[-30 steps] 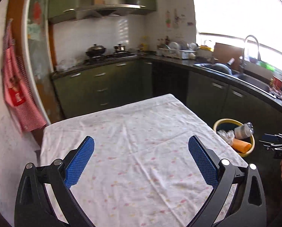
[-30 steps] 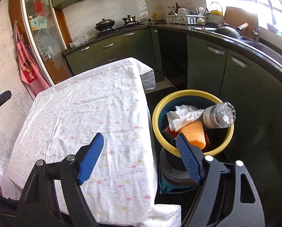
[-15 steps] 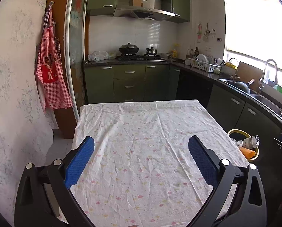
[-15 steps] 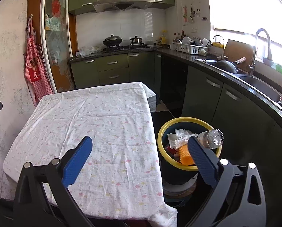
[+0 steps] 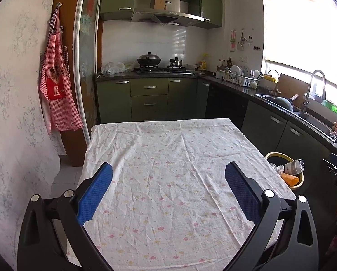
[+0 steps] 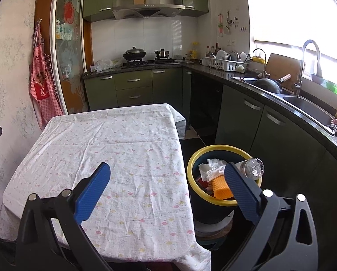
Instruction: Collect trash
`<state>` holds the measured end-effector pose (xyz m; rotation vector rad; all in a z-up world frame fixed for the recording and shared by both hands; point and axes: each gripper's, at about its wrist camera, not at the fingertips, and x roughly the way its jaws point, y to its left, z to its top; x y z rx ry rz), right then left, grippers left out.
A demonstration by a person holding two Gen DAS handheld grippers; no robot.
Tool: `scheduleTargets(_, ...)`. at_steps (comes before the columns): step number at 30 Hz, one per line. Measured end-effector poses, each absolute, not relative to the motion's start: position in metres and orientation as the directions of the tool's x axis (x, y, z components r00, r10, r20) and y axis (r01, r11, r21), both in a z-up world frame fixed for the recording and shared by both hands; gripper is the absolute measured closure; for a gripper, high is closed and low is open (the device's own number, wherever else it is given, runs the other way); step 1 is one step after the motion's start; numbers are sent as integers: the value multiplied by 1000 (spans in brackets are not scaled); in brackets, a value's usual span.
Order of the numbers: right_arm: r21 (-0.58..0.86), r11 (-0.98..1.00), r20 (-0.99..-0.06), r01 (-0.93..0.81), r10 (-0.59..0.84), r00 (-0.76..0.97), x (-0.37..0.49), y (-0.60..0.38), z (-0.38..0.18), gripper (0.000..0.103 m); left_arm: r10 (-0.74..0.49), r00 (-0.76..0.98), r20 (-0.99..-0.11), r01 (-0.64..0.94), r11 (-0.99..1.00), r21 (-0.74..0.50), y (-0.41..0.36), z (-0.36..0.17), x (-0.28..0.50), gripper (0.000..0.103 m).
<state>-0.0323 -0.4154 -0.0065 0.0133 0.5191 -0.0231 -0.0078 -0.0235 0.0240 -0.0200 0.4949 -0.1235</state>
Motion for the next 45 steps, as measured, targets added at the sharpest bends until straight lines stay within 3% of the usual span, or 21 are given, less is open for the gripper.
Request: scheduleTargets(45,21,999,-497,32,-17,868,-27,-416,-11,7,-125,859,-497,120,992,-43,-22,18,0,5)
